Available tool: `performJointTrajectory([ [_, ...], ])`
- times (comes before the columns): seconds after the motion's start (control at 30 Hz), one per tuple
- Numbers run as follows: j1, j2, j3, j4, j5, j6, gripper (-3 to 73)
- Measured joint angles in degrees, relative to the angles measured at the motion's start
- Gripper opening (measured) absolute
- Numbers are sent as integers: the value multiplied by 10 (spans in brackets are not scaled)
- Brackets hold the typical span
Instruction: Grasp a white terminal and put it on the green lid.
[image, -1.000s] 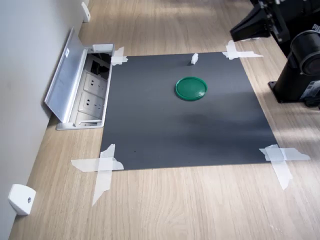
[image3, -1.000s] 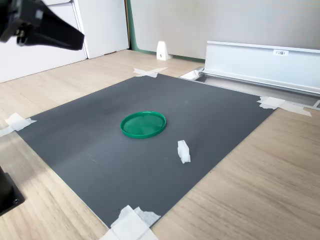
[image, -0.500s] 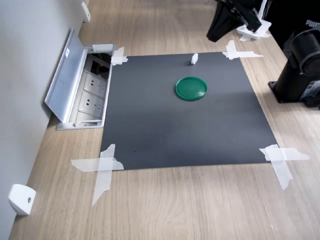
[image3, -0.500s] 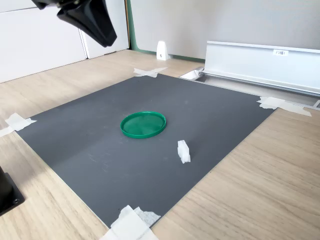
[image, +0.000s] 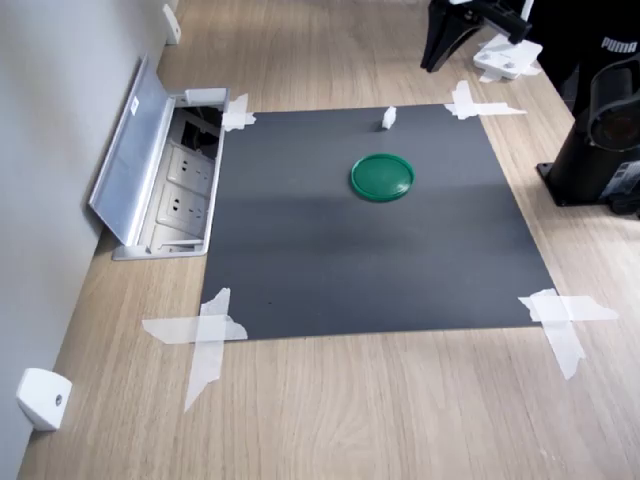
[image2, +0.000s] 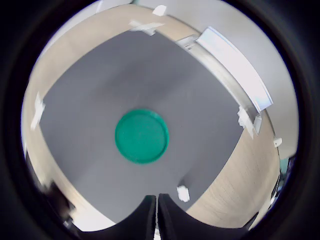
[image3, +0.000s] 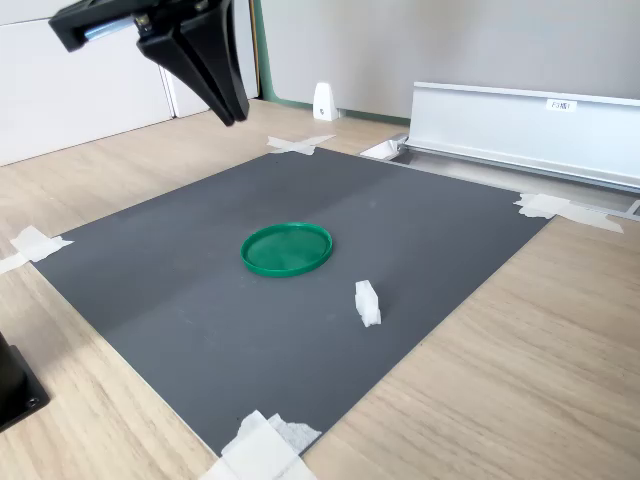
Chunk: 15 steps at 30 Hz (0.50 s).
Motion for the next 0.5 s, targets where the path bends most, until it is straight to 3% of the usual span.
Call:
performJointTrajectory([
  [0.13,-56,21,-27,-10,39,-94,2],
  [0.27,-87,50,-59,-53,56,-120,49],
  [0.4,-95,94,-90,-83,70,-120,142],
  [0.5,-97,122,-105,-84,71,-105,263],
])
